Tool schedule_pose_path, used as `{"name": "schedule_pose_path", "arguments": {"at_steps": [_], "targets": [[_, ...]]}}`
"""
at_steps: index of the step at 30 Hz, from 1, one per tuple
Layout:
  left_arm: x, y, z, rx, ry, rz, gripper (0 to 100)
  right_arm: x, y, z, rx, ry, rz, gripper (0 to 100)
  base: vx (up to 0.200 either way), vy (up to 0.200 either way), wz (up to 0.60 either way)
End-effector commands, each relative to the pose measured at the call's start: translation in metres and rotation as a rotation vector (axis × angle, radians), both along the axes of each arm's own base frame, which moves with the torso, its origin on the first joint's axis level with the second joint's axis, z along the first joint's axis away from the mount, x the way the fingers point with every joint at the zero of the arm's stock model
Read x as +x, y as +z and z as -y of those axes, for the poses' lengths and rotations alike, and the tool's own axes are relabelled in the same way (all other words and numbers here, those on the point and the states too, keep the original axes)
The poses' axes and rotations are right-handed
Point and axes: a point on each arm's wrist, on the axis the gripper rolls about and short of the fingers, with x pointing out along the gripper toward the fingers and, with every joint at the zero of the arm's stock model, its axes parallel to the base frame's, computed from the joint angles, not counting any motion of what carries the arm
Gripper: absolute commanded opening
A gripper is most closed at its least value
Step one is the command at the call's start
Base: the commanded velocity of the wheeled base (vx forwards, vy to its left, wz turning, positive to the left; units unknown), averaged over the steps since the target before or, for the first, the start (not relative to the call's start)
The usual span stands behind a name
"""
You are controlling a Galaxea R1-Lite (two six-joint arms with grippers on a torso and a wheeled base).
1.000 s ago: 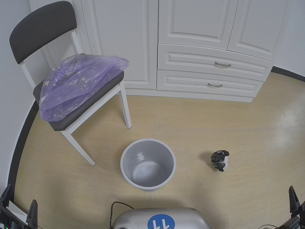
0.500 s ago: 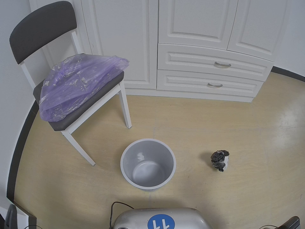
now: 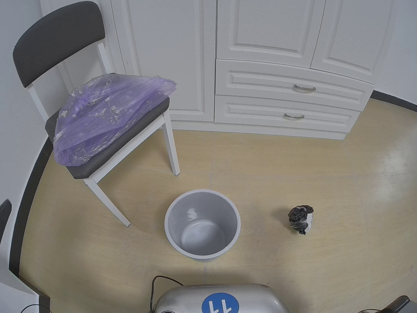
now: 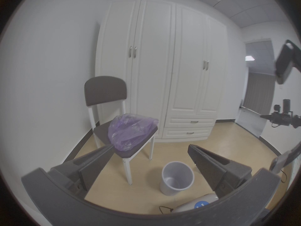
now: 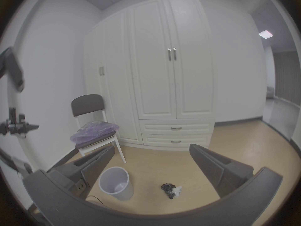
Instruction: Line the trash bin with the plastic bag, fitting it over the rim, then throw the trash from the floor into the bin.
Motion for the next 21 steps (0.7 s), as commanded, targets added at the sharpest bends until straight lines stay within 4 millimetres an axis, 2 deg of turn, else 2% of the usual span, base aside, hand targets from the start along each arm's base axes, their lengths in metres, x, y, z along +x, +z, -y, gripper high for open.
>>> {"name": "schedule_pose_path", "arguments": {"at_steps": [1, 4, 5, 8, 11, 14, 18, 21], "targets": [[0.060, 0.016, -0.002, 0.005, 0.080, -0.189, 100, 0.055, 0.017, -0.002, 0.119, -0.043, -0.144, 100, 0.000, 0.000, 0.00], [0.079, 0.017, -0.002, 0.022, 0.091, -0.246, 100, 0.074, 0.022, -0.012, 0.160, -0.022, -0.147, 100, 0.000, 0.000, 0.00], [0.079, 0.017, -0.002, 0.022, 0.091, -0.246, 100, 0.074, 0.022, -0.012, 0.160, -0.022, -0.147, 100, 0.000, 0.000, 0.00], [0.104, 0.010, -0.002, 0.118, 0.091, -0.302, 100, 0.107, 0.021, -0.037, 0.179, -0.028, -0.145, 100, 0.000, 0.000, 0.00], [0.125, 0.008, -0.003, 0.177, 0.163, -0.311, 100, 0.127, 0.017, -0.057, 0.198, -0.102, -0.113, 100, 0.000, 0.000, 0.00], [0.143, 0.004, -0.005, 0.231, 0.256, -0.325, 100, 0.134, 0.018, -0.062, 0.221, -0.142, -0.067, 100, 0.000, 0.000, 0.00], [0.156, -0.004, -0.005, 0.316, 0.293, -0.376, 100, 0.131, 0.020, -0.061, 0.226, -0.132, -0.051, 100, 0.000, 0.000, 0.00], [0.175, -0.013, -0.006, 0.413, 0.344, -0.441, 100, 0.131, 0.022, -0.060, 0.230, -0.136, -0.041, 100, 0.000, 0.000, 0.00]]}}
